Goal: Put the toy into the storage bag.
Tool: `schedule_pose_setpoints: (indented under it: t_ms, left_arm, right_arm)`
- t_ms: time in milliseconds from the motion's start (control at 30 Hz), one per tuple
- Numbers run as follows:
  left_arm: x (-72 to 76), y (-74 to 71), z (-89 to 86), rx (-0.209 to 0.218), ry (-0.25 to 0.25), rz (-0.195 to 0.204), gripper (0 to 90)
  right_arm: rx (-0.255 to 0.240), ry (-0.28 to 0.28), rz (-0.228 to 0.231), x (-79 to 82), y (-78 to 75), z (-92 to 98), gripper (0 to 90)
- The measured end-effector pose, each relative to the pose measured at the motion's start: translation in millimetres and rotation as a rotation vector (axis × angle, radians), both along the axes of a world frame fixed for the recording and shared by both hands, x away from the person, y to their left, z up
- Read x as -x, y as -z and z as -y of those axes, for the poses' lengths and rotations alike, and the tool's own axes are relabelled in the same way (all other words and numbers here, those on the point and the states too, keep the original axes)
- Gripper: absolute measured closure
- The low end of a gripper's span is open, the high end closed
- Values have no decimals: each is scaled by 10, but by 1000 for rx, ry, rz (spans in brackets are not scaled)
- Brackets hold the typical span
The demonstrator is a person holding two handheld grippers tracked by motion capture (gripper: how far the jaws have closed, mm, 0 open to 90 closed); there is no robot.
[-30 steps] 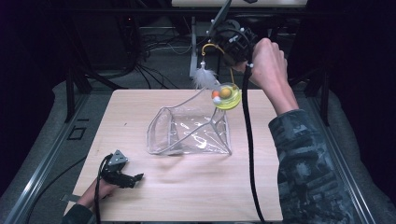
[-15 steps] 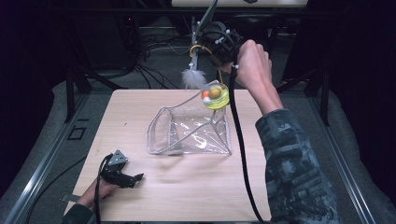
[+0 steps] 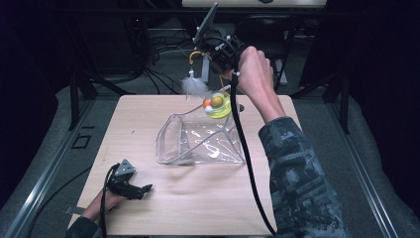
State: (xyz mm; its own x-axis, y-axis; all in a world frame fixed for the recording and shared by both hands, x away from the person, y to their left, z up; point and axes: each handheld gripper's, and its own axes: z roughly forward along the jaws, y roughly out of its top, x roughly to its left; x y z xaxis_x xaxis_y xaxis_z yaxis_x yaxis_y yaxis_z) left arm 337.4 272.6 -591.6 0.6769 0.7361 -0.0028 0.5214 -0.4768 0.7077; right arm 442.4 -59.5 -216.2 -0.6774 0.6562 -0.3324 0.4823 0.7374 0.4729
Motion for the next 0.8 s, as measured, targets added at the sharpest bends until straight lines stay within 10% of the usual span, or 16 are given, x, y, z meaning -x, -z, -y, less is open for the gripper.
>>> schedule_pose_setpoints:
  t_ms: [800]
  left_arm:
    - [1, 0, 0, 1, 0, -1, 3]
  right_arm:
    - [5, -58, -84, -102, 638, -230, 876]
